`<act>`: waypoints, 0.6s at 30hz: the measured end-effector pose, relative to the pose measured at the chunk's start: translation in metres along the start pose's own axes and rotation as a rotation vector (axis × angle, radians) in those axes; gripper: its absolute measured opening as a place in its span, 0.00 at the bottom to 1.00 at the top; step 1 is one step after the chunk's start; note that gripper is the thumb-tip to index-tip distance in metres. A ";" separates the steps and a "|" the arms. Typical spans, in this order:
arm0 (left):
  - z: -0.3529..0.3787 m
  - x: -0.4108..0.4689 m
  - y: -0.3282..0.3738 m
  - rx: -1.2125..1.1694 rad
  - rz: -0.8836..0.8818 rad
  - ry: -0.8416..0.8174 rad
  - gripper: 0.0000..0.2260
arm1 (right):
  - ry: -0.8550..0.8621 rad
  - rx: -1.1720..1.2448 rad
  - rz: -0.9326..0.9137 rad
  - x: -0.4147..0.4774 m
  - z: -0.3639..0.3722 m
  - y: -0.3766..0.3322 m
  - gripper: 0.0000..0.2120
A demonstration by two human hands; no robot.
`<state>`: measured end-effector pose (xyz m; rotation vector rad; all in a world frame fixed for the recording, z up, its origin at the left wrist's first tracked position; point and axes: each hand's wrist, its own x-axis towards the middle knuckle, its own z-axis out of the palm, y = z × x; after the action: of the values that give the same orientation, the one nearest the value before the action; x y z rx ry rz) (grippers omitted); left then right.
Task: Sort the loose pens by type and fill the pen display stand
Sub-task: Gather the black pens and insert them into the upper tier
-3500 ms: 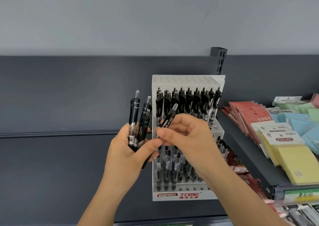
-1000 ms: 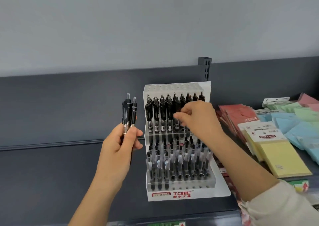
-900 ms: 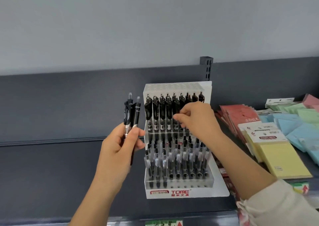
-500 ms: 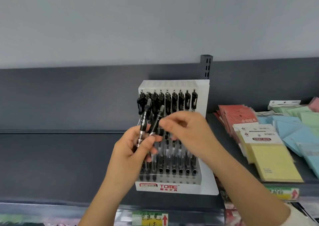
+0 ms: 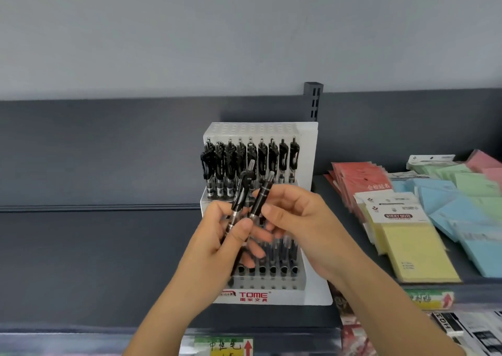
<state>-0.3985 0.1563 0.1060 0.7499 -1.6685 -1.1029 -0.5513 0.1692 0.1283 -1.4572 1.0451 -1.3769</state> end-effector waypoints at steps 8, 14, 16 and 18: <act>-0.021 0.015 -0.009 0.177 0.059 0.166 0.10 | 0.202 -0.079 -0.123 0.024 -0.004 -0.024 0.04; -0.047 0.016 -0.013 0.282 0.120 0.385 0.08 | 0.575 -0.348 -0.315 0.050 -0.028 -0.032 0.05; -0.051 0.015 -0.014 0.285 0.121 0.380 0.09 | 0.574 -0.450 -0.308 0.058 -0.026 -0.026 0.04; -0.053 0.015 -0.016 0.283 0.115 0.364 0.09 | 0.554 -0.502 -0.295 0.065 -0.021 -0.018 0.04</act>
<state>-0.3547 0.1200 0.1042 0.9592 -1.5444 -0.6109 -0.5690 0.1120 0.1650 -1.6727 1.6688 -1.8893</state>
